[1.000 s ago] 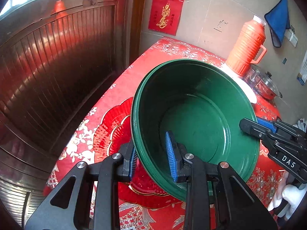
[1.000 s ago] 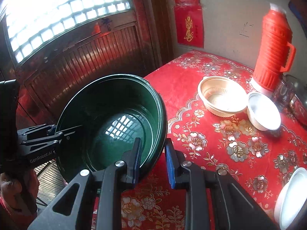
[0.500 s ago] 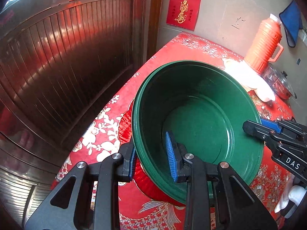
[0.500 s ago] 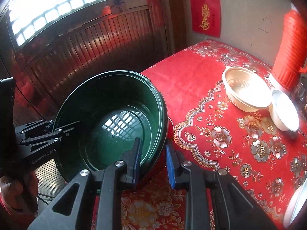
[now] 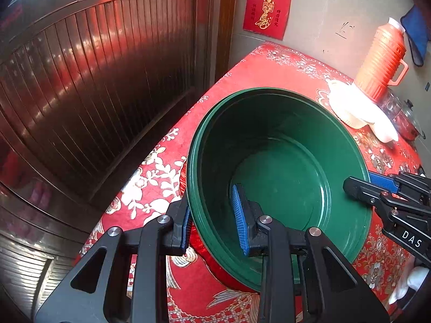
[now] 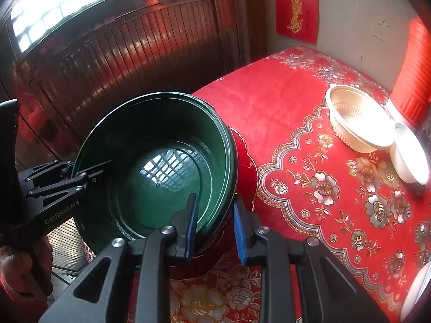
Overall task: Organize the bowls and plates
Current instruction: 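Lower the green basin onto the stacked red plates with both tools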
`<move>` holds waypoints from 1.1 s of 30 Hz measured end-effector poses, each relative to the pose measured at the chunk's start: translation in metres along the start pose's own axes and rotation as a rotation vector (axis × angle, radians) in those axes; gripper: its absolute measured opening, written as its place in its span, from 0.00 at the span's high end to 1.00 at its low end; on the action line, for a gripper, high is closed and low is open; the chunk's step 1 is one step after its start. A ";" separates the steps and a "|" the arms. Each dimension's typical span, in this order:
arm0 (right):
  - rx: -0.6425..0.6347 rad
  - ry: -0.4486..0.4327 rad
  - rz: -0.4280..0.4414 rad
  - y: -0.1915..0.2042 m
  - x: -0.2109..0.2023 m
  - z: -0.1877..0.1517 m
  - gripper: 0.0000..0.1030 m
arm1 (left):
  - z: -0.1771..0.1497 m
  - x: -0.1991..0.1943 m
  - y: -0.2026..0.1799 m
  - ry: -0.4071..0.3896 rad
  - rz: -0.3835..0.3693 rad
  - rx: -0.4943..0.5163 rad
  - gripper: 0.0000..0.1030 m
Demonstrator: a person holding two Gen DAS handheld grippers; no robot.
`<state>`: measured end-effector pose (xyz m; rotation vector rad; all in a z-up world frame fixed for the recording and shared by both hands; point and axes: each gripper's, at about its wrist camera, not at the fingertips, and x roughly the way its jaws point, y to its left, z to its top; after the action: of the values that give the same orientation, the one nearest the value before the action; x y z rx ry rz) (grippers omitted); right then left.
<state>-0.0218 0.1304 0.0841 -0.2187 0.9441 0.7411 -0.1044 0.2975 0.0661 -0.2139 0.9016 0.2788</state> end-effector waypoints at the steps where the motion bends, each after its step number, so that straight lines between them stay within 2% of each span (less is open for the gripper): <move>1: 0.001 0.001 -0.001 0.000 0.001 0.000 0.75 | 0.001 0.001 0.001 0.001 -0.001 0.000 0.73; 17: -0.006 0.016 -0.038 0.004 0.008 0.000 0.75 | 0.004 0.015 -0.001 -0.001 0.030 0.005 0.73; 22: -0.011 0.016 -0.038 0.007 0.006 -0.002 0.71 | 0.004 0.016 0.000 -0.004 0.027 0.004 0.73; 27: -0.006 0.013 -0.028 0.005 0.005 -0.002 0.63 | 0.002 0.016 0.001 -0.004 0.014 -0.002 0.67; 32: 0.004 0.001 -0.026 0.003 -0.001 -0.004 0.62 | 0.002 0.009 0.002 -0.029 0.018 -0.002 0.65; 33: 0.006 -0.005 -0.025 0.002 -0.003 -0.005 0.61 | 0.001 0.006 0.002 -0.036 0.027 0.000 0.62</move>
<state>-0.0277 0.1283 0.0845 -0.2235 0.9371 0.7154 -0.1006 0.3002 0.0624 -0.1960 0.8691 0.3067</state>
